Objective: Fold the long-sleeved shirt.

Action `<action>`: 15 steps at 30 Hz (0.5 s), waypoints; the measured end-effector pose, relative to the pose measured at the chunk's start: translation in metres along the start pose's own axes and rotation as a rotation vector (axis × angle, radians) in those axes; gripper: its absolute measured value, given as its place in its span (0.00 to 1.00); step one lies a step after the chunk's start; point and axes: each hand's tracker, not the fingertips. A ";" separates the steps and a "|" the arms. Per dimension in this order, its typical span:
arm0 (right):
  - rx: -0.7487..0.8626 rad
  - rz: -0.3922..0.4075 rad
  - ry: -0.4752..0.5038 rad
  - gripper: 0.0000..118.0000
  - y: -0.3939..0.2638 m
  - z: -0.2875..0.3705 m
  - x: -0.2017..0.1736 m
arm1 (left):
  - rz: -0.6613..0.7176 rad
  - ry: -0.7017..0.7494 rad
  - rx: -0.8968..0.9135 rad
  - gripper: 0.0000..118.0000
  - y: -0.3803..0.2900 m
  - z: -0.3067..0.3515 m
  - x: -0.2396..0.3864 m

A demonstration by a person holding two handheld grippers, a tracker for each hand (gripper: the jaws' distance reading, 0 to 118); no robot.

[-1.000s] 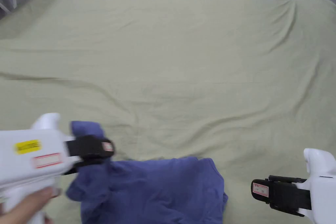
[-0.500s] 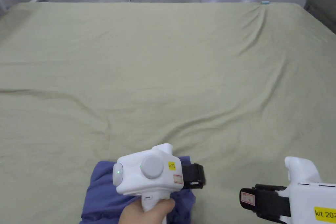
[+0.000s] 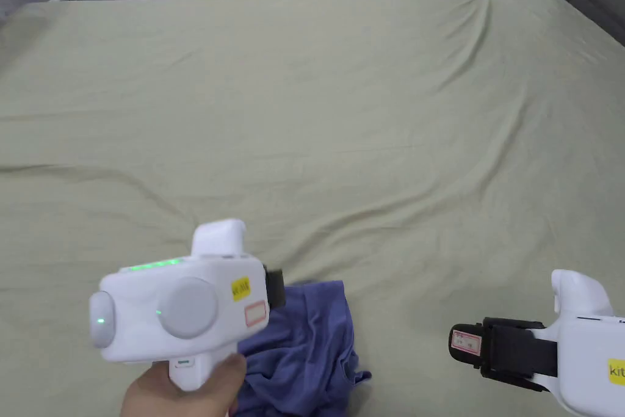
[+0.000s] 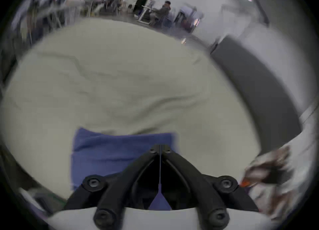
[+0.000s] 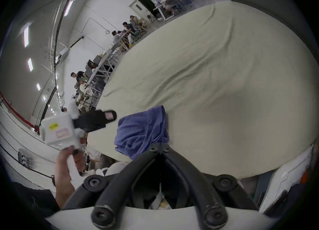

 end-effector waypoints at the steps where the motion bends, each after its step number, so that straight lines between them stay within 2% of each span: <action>1: -0.005 0.000 0.001 0.00 -0.001 -0.003 -0.001 | -0.029 -0.019 -0.085 0.00 -0.012 -0.018 0.005; 4: -0.019 -0.007 0.000 0.00 -0.003 -0.008 -0.004 | -0.088 -0.121 -0.245 0.00 -0.046 -0.064 0.036; 6: -0.027 -0.007 -0.013 0.00 -0.003 -0.009 -0.007 | -0.172 -0.098 -0.323 0.00 -0.066 -0.093 0.062; 7: -0.030 -0.002 -0.022 0.00 -0.003 -0.008 -0.009 | -0.182 -0.083 -0.333 0.00 -0.074 -0.102 0.075; 9: -0.033 0.009 -0.037 0.00 -0.003 -0.003 -0.011 | -0.248 0.003 -0.223 0.00 -0.070 -0.098 0.096; 11: -0.031 0.017 -0.054 0.00 -0.001 0.003 -0.013 | -0.222 -0.024 -0.251 0.00 -0.062 -0.095 0.106; 12: -0.023 0.018 -0.060 0.00 0.001 0.006 -0.013 | -0.158 -0.113 -0.243 0.00 -0.057 -0.090 0.107; 14: 0.012 0.004 -0.058 0.00 0.006 0.013 -0.013 | -0.009 -0.437 -0.296 0.00 -0.047 -0.078 0.101; 15: 0.047 -0.014 -0.050 0.00 0.010 0.016 -0.012 | 0.038 -0.508 -0.312 0.00 -0.044 -0.069 0.101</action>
